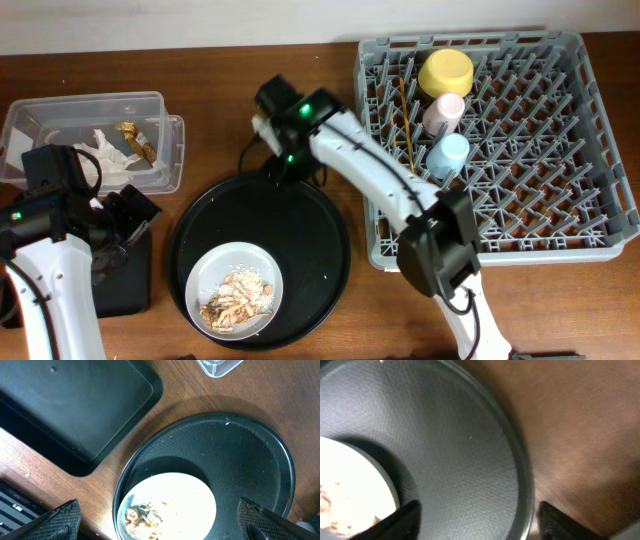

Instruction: Sort waste into correct bins and load items into the dishwasher rack

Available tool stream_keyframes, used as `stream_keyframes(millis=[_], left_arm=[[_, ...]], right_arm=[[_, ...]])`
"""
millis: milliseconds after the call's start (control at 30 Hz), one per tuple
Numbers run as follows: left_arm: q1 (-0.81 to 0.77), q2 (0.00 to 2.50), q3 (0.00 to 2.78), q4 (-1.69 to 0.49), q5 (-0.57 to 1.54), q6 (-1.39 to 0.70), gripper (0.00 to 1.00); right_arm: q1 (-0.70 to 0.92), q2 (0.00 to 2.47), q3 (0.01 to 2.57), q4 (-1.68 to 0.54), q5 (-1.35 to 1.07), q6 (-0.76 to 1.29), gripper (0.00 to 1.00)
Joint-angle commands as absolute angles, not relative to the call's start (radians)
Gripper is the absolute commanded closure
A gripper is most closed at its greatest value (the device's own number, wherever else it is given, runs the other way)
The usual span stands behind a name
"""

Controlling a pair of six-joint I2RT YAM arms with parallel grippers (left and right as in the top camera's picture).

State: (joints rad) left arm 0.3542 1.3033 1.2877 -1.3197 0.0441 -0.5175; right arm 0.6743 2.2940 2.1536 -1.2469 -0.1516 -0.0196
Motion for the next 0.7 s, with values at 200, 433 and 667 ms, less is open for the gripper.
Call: stream_keyframes(millis=[200, 433, 667], left_arm=[[0.358, 1.301, 1.297, -1.318, 0.04, -0.523, 0.01], [0.358, 1.301, 1.297, -1.318, 0.04, -0.523, 0.01], [0.358, 1.301, 1.297, -1.318, 0.04, -0.523, 0.0]], right_arm=[[0.713, 2.299, 1.789, -0.886, -0.012, 0.298, 0.95], [0.627, 2.312, 1.769, -0.776, 0.109, 0.347, 0.96], [0.545, 2.299, 1.849, -0.797, -0.07, 0.322, 0.96]])
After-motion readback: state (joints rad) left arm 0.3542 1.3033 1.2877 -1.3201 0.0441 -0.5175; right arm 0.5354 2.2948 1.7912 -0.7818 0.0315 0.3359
